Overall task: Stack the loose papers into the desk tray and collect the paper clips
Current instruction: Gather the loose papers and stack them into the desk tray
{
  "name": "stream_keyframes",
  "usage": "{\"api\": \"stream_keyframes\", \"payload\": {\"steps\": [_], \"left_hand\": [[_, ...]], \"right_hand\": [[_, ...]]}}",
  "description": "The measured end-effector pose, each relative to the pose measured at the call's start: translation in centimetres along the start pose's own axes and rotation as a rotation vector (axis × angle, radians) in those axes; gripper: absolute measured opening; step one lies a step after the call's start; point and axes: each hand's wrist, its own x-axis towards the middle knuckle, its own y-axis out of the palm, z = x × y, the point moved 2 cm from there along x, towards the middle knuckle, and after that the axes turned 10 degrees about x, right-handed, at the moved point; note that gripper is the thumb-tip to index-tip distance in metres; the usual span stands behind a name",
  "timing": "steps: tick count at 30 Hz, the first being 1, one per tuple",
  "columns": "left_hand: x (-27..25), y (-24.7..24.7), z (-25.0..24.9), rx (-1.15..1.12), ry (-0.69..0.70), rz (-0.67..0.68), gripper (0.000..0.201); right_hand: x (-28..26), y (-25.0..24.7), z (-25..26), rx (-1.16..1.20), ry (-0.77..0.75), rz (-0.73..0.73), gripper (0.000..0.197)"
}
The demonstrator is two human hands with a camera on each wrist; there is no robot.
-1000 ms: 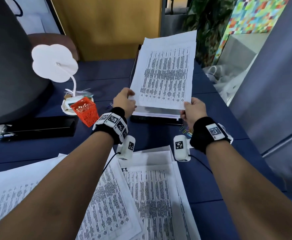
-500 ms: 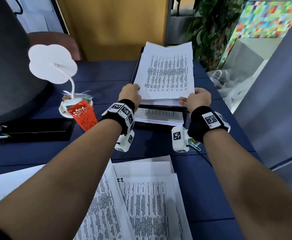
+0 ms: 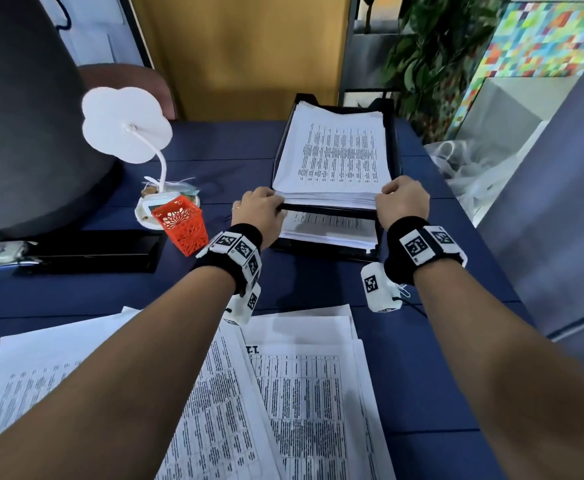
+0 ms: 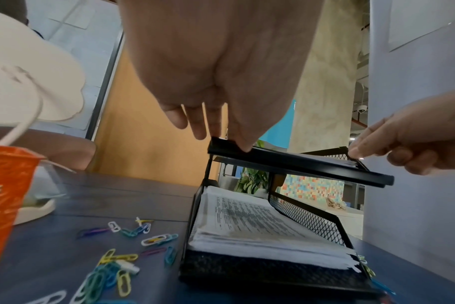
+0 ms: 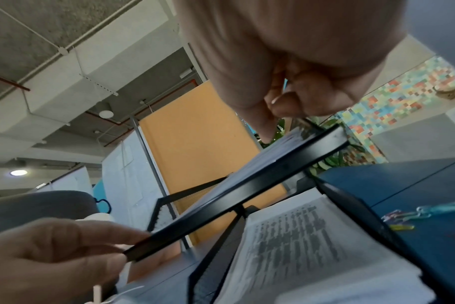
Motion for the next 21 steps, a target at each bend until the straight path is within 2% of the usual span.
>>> {"api": "stream_keyframes", "payload": {"steps": [3, 8, 16, 21], "left_hand": [[-1.9, 0.2, 0.9, -0.022, 0.009, 0.017, 0.038], [-5.4, 0.7, 3.7, 0.003, -0.034, 0.099, 0.045], [-13.4, 2.7, 11.0, 0.156, -0.214, 0.443, 0.057], [-17.4, 4.0, 15.8, 0.153, -0.344, 0.536, 0.066]], "right_hand": [[-2.4, 0.7, 0.3, 0.03, -0.017, 0.048, 0.018], [-7.0, 3.0, -0.1, 0.073, -0.036, 0.211, 0.019], [-17.6, 8.1, -2.5, 0.019, 0.033, 0.528, 0.018], [-22.8, 10.2, -3.4, -0.072, 0.039, 0.661, 0.017]]}}
